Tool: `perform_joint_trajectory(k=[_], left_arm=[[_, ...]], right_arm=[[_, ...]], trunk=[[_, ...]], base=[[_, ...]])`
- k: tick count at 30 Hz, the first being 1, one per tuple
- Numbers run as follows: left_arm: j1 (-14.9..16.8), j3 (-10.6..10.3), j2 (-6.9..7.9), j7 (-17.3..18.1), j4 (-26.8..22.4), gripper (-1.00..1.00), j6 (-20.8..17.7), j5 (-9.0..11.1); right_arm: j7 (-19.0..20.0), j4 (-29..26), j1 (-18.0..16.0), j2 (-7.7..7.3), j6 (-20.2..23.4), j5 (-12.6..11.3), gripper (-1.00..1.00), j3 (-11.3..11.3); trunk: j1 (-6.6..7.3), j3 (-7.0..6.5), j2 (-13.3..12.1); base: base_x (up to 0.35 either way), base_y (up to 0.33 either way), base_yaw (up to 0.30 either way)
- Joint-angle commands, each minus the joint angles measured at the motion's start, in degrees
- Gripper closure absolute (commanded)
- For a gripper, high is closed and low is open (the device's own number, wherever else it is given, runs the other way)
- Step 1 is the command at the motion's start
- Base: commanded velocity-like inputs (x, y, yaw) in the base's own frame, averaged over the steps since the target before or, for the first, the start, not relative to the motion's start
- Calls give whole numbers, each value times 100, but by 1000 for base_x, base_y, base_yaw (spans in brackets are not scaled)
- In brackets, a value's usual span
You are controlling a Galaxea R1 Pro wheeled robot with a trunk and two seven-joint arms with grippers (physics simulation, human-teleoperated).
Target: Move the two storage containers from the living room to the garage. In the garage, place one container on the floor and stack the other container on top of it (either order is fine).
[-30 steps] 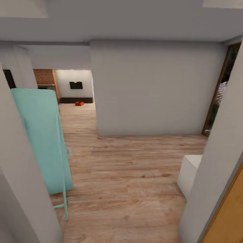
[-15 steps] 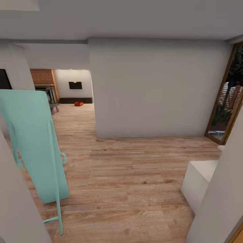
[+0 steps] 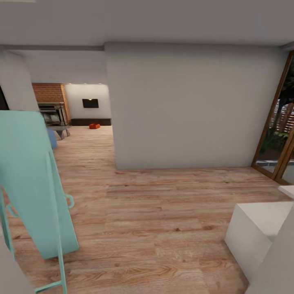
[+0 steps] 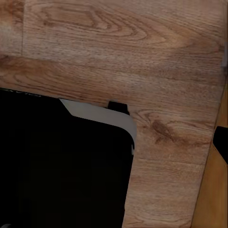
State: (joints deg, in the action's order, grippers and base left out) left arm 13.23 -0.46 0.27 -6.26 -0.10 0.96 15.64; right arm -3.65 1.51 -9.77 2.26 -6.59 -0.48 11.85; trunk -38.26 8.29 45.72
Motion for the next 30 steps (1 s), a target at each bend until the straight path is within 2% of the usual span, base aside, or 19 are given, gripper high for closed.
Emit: perform_joint_trajectory(k=[1, 30], left_arm=[[4, -7, 0, -8, 1, -100, 10, 27], [4, -7, -9, -7, 1, -100, 10, 20]], right_arm=[[-23, 16, -8, 3, -27, -1, -100, 37], [-22, 7, -8, 29, -49, 10, -100, 23]], trunk=[[-4, 8, 6], [-4, 8, 6]], base=[[323, 0, 0], [323, 0, 0]])
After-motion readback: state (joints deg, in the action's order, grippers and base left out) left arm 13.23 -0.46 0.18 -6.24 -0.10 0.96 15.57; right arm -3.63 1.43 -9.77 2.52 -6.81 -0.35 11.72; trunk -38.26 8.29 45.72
